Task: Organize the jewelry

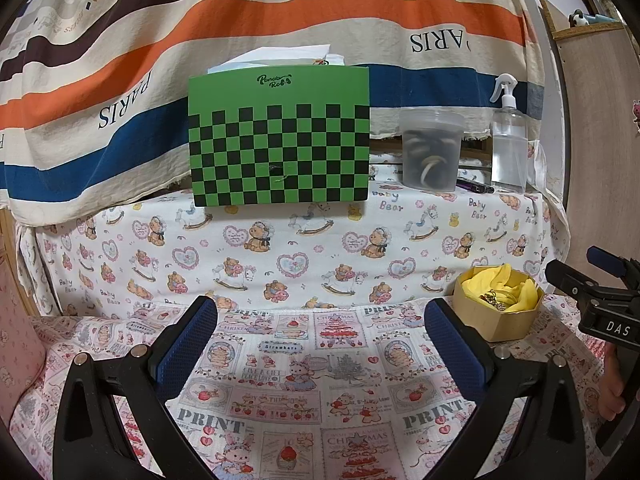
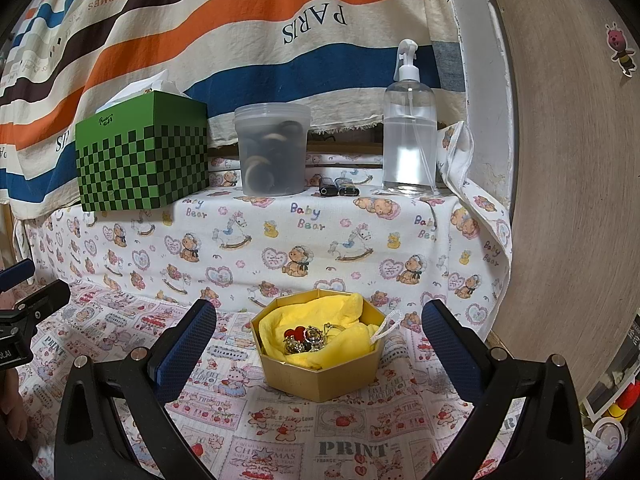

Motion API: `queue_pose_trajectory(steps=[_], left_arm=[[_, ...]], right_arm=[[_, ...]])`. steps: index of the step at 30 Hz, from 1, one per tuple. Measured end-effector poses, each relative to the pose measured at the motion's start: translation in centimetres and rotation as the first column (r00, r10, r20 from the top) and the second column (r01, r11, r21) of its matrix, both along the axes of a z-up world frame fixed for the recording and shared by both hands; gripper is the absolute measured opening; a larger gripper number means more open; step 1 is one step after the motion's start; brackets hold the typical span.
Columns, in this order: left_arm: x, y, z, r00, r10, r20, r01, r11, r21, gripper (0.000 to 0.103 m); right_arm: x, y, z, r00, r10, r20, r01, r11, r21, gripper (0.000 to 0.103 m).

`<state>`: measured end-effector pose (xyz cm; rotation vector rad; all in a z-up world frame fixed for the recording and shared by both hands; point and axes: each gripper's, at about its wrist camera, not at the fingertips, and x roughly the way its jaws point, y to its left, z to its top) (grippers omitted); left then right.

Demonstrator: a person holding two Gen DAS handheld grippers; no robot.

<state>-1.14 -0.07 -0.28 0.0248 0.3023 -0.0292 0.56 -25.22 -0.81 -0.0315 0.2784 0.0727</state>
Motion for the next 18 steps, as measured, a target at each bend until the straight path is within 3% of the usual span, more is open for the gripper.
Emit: queue_pose_trajectory(steps=[18], left_arm=[[0.14,0.15,-0.09,1.0,0.002,-0.008,-0.002,1.0,-0.003,0.103]], right_arm=[[0.04,0.08,0.04,1.0,0.002,-0.002,-0.002,1.0,-0.001,0.103]])
